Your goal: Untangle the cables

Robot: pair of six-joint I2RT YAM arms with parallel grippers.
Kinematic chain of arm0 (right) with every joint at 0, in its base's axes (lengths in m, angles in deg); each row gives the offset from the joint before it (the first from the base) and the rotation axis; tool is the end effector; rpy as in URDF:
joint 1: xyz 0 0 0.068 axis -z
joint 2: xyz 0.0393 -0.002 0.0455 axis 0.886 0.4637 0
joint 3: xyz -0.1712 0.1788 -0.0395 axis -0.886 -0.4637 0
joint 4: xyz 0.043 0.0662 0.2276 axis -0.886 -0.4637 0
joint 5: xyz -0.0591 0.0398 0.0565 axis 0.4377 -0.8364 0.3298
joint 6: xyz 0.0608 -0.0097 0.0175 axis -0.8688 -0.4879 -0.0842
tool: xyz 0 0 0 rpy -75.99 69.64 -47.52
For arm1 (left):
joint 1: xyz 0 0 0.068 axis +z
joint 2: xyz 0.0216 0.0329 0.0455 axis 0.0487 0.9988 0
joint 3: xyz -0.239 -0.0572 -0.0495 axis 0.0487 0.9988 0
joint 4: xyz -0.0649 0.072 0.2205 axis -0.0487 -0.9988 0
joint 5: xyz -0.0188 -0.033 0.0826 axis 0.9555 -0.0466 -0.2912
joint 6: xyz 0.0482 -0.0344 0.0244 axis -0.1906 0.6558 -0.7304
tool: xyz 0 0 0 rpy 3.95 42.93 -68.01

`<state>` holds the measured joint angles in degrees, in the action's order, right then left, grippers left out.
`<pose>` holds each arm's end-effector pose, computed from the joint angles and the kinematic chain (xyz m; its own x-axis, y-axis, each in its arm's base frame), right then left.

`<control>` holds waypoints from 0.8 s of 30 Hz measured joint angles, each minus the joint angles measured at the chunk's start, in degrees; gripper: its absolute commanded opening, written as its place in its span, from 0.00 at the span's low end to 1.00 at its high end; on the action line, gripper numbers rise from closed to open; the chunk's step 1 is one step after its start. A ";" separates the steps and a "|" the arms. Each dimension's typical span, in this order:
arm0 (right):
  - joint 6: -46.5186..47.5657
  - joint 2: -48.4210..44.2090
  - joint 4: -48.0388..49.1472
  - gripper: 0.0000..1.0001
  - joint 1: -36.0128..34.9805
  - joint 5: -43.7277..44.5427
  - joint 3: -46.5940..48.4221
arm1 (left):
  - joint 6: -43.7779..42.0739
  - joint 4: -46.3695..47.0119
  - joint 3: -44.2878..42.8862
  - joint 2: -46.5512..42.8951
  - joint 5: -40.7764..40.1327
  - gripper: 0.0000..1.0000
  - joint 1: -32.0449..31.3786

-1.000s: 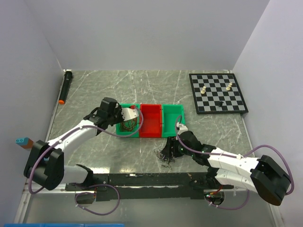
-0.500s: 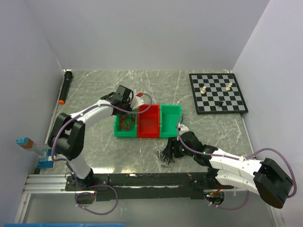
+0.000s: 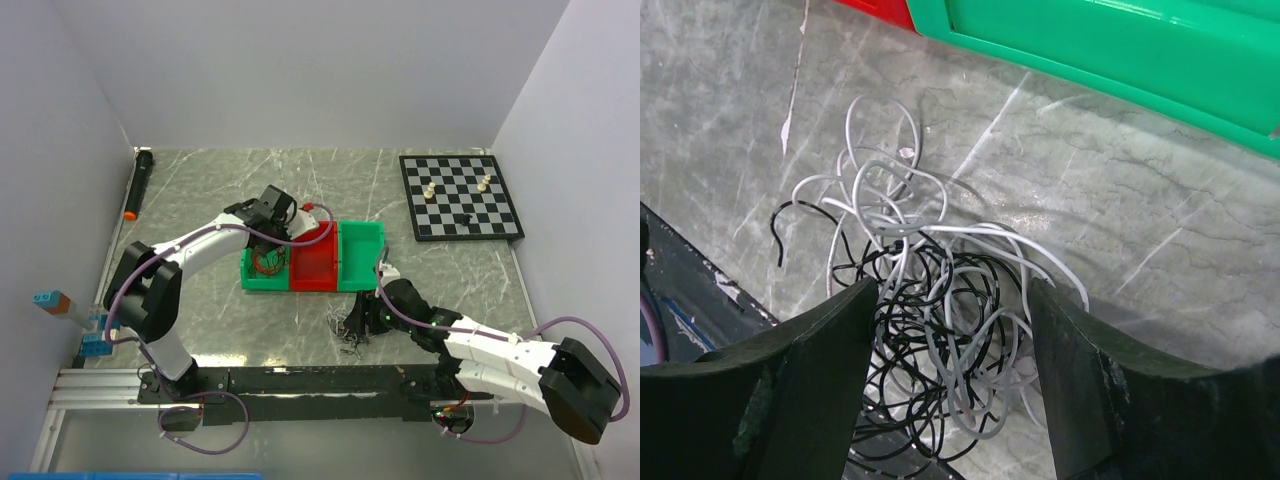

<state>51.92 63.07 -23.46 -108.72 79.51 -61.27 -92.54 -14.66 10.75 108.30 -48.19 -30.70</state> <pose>0.1232 0.1359 0.1344 -0.8112 0.0299 -0.5841 -0.3482 0.7776 0.5235 0.2818 -0.1782 0.1984 -0.3567 0.8655 -0.3518 0.8006 0.4772 0.3623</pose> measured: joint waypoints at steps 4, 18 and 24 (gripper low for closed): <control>0.00 -1.60 -0.87 0.69 0.00 0.15 0.00 | 1.95 -0.46 0.00 0.81 0.70 0.33 -0.37; 0.02 -4.81 -4.68 0.71 0.00 0.87 0.04 | 6.64 -3.54 -2.36 -2.21 2.29 0.64 2.84; 0.00 -5.44 -5.53 0.69 0.00 1.27 0.15 | 6.45 -6.08 -9.29 -7.58 6.16 0.85 5.01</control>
<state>51.92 57.63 -28.99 -108.72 80.78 -61.12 -86.09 -20.73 1.47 100.72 -42.03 -25.70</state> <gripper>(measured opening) 0.705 0.831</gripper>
